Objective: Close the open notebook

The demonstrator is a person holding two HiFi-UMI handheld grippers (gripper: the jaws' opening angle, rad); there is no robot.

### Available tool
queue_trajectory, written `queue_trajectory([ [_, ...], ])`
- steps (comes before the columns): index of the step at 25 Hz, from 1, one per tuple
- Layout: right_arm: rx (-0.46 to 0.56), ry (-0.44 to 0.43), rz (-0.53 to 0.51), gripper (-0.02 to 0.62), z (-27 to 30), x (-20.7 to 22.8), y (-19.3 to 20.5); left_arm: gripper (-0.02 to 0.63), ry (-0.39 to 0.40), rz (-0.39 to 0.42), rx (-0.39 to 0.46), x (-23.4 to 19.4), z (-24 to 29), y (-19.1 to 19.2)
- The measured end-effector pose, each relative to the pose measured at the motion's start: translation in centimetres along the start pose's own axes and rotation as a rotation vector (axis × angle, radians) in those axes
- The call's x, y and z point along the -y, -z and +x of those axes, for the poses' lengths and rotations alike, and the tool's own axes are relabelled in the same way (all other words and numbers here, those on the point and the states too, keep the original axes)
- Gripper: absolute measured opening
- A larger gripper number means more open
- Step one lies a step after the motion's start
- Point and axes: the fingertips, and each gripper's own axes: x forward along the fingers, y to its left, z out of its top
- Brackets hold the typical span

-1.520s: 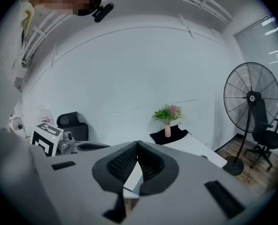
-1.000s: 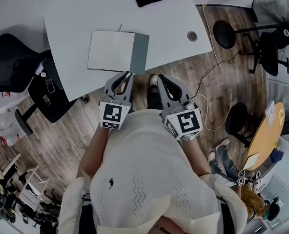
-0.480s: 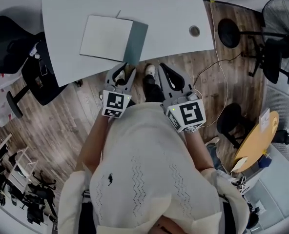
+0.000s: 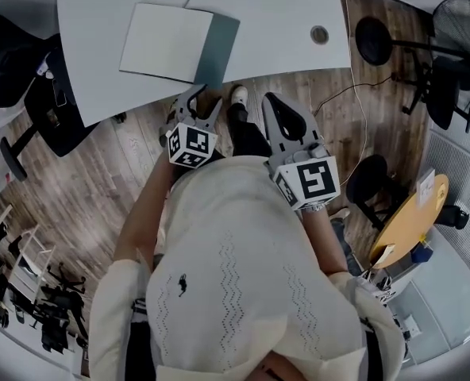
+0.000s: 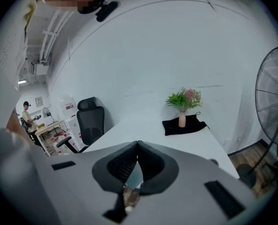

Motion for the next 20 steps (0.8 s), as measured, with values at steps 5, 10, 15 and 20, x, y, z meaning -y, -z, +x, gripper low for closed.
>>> queue_trajectory([
  [5, -0.02, 0.026, 0.012, 0.002, -0.7, 0.6, 0.9, 0.187, -0.019, 0.067, -0.075, 0.7, 2.2, 1.8],
  [10, -0.025, 0.045, 0.031, 0.002, -1.1, 0.9, 1.6, 0.187, -0.069, 0.19, -0.142, 0.6, 3.8, 2.9],
  [15, -0.021, 0.072, 0.053, 0.002, -1.6, 1.6, 1.9, 0.187, -0.098, 0.313, -0.215, 0.8, 5.3, 4.0],
  [20, -0.019, 0.104, 0.073, 0.002, -2.1, 2.3, 2.2, 0.187, -0.135, 0.406, -0.272, 0.6, 6.3, 4.7],
])
